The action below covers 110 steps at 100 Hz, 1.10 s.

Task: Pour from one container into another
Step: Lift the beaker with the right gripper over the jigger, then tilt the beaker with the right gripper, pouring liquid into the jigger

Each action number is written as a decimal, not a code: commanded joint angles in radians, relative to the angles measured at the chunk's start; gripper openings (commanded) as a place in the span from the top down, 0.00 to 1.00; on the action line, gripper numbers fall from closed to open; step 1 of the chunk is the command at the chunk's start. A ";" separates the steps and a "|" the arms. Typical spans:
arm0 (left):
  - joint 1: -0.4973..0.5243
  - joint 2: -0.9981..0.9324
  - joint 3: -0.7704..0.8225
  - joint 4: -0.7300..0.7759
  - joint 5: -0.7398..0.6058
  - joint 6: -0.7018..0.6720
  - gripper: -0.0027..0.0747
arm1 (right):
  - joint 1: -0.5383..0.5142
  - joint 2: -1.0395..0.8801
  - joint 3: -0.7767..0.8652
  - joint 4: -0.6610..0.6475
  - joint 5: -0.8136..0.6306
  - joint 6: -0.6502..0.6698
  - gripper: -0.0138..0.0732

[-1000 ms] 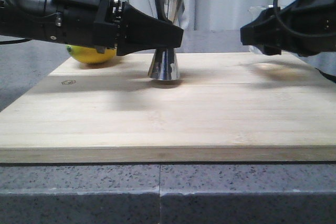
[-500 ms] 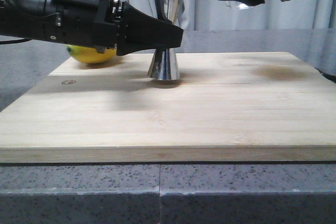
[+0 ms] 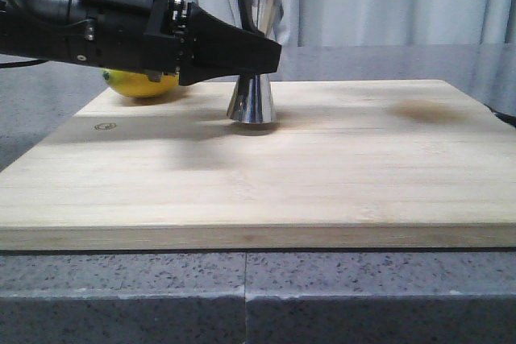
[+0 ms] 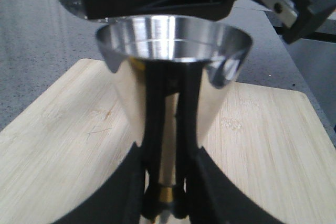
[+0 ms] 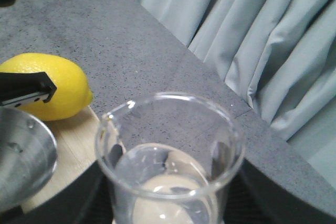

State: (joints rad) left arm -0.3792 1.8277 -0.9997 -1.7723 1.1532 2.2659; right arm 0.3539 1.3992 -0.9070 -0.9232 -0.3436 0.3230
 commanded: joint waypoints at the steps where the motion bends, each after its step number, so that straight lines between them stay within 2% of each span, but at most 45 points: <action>1: -0.010 -0.041 -0.027 -0.080 0.106 -0.002 0.88 | 0.002 -0.043 -0.047 -0.053 -0.051 0.019 0.50; 23: -0.010 -0.041 -0.027 -0.080 0.106 -0.002 0.88 | 0.002 -0.043 -0.051 -0.194 -0.087 0.019 0.50; 110: -0.010 -0.041 -0.027 -0.080 0.106 -0.002 0.88 | 0.002 -0.046 -0.080 -0.395 -0.061 0.001 0.50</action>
State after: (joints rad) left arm -0.3792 1.8277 -0.9997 -1.7637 1.1532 2.2659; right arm 0.3564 1.3888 -0.9487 -1.3157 -0.3897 0.3311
